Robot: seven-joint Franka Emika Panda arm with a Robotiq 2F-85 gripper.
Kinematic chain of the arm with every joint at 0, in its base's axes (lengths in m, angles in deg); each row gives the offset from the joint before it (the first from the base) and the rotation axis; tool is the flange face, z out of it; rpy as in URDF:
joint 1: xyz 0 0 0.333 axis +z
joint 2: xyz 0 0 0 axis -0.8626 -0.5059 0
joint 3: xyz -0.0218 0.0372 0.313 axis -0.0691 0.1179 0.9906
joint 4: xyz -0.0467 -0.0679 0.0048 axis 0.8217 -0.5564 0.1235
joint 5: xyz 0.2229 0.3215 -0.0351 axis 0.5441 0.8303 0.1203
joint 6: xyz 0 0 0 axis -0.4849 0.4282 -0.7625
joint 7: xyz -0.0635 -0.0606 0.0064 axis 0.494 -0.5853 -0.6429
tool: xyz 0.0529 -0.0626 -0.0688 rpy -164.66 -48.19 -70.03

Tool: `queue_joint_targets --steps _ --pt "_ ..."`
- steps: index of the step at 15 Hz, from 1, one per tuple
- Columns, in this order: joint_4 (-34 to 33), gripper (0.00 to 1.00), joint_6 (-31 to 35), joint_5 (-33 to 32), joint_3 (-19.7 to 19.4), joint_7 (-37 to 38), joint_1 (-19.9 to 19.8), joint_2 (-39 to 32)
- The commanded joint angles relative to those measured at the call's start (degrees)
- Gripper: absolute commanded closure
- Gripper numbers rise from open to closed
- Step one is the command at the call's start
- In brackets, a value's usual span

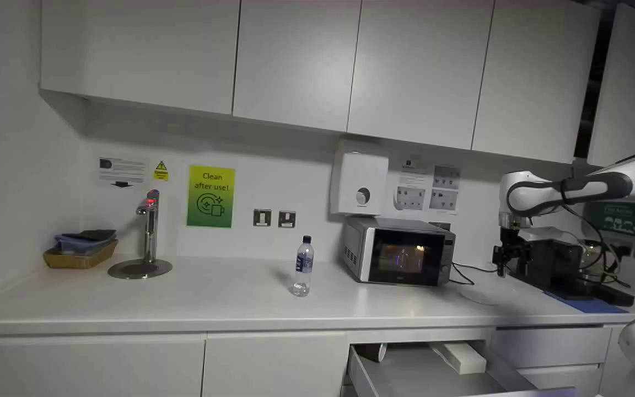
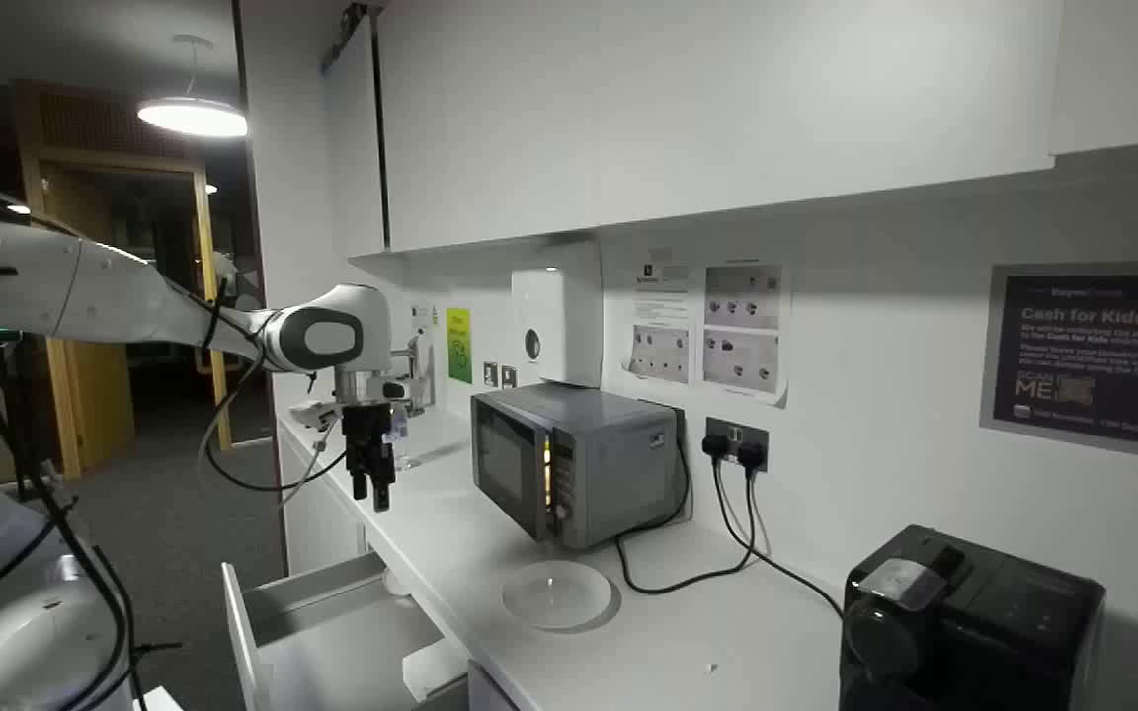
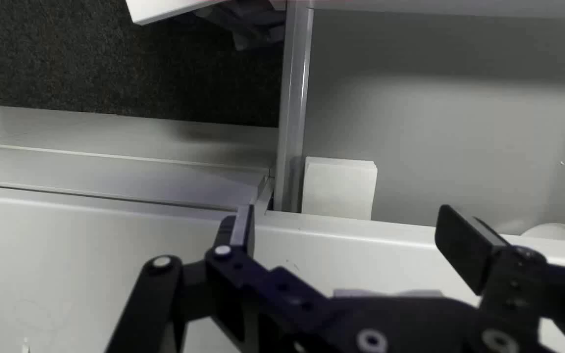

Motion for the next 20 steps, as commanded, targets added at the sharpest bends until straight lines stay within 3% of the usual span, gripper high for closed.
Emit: queue_joint_targets --steps 1,12,20 --pt "-0.12 0.0 -0.16 -0.26 -0.5 0.22 0.58 -0.03" --pt "-0.12 0.0 -0.16 -0.25 -0.5 0.22 0.58 -0.03" --pt "-5.1 0.0 13.65 -2.06 -1.35 0.66 -0.85 -7.73"
